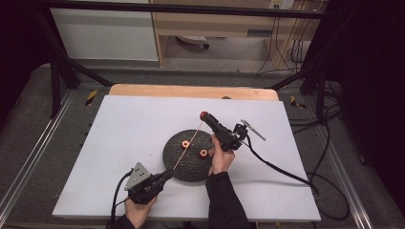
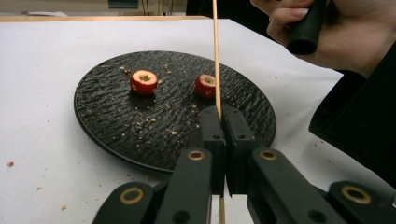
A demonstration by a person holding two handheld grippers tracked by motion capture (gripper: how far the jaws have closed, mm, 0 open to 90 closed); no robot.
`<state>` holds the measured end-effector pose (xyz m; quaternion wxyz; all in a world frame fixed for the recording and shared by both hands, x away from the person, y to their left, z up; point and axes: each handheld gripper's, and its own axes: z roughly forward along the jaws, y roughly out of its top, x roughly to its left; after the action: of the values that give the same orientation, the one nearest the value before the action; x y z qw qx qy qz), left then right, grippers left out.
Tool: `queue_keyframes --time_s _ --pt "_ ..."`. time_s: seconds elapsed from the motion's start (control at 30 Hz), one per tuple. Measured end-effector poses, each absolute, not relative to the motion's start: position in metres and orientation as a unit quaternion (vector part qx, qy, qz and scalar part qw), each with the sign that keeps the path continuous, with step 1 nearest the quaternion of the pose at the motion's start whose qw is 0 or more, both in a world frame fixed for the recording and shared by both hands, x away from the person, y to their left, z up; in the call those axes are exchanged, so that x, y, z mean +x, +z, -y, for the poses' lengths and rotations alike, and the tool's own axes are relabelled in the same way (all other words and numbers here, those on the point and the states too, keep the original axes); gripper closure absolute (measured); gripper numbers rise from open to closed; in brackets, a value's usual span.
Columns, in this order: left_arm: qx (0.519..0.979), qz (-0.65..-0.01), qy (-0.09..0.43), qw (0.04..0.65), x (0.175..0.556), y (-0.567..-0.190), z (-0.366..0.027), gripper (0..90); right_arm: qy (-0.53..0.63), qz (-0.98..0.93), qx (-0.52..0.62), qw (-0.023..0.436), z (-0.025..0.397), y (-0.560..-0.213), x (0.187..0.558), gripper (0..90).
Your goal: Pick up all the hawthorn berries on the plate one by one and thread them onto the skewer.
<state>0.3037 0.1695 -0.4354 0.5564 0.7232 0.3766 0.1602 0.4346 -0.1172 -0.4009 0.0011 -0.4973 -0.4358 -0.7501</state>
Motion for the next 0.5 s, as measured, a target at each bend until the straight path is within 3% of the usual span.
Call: queue_keyframes --time_s 0.5 --pt "0.715 -0.381 0.159 0.564 0.3021 -0.4352 -0.1646 88.1 -0.758 0.425 -0.495 -0.002 0.116 -0.4021 0.4332 61.5"
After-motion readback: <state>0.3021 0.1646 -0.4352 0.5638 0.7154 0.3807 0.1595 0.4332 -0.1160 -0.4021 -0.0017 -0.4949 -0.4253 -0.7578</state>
